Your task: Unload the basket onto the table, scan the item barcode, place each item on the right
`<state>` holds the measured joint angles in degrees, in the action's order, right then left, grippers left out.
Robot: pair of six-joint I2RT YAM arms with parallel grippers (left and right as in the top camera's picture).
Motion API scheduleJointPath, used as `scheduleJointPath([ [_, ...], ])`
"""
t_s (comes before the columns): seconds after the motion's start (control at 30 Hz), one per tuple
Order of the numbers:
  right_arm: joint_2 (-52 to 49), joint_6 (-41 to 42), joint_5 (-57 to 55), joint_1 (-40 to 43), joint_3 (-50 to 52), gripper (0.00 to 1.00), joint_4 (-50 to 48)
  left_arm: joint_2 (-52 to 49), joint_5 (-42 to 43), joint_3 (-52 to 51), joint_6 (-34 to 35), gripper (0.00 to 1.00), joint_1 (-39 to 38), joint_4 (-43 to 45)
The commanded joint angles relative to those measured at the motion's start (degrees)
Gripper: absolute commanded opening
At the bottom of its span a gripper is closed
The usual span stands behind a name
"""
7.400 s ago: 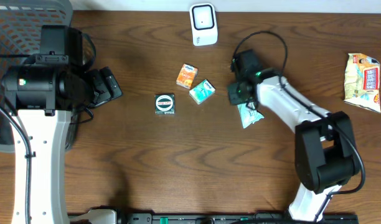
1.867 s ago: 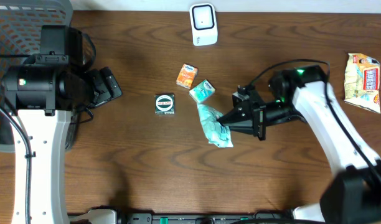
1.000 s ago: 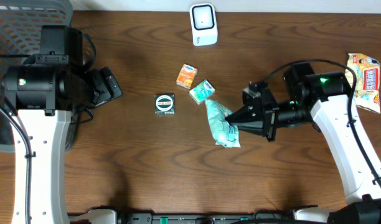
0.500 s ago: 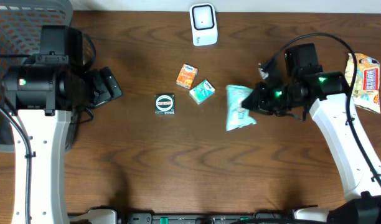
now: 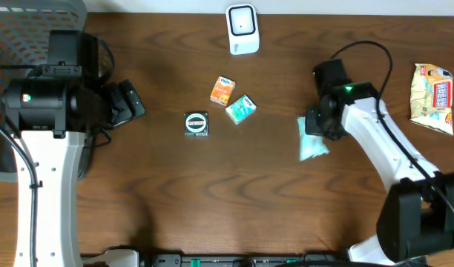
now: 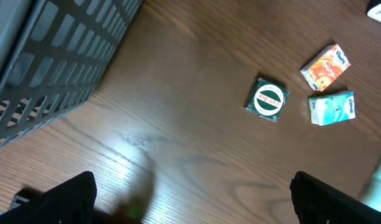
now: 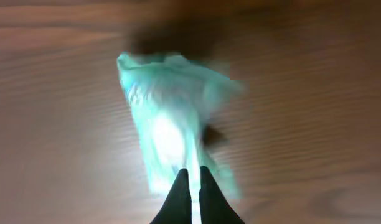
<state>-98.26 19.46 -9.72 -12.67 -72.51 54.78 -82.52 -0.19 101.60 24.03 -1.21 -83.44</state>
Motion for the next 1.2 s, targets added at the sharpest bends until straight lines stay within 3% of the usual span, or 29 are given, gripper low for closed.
scheduleJointPath([
  [0.0, 0.2, 4.13, -20.57, -2.82, -0.02, 0.01, -0.31, -0.2, -0.48, -0.11, 0.24, 0.98, 0.28, -0.09],
  [0.17, 0.15, 4.11, -24.3, -6.6, -0.02, 0.02, -0.85, -0.2, -0.48, -0.11, 0.24, 0.97, 0.28, -0.09],
  [0.27, 0.15, 4.11, -21.81, -7.54, -0.02, 0.23, -2.03, -0.2, -0.48, -0.11, 0.24, 0.97, 0.28, -0.09],
  [0.4, -0.02, 0.76, -14.86, -7.58, 0.11, 0.29, -4.85, -0.2, -0.48, -0.11, 0.24, 0.98, 0.28, -0.09],
  [0.5, -1.11, -5.95, -12.0, -7.58, 0.42, 0.43, -6.01, -0.2, -0.48, -0.11, 0.24, 0.98, 0.28, -0.09],
  [0.57, -2.47, -8.41, -11.96, -7.63, 0.44, 0.46, -5.79, -0.2, -0.48, -0.11, 0.24, 0.98, 0.28, -0.09],
  [1.1, -19.5, -9.29, -19.52, -7.98, 0.44, 0.43, -4.85, -0.2, -0.48, -0.11, 0.24, 0.98, 0.28, -0.09],
  [1.17, -20.79, -9.27, -18.4, -7.89, 0.44, 0.34, -4.9, -0.2, -0.48, -0.11, 0.24, 0.98, 0.28, -0.09],
])
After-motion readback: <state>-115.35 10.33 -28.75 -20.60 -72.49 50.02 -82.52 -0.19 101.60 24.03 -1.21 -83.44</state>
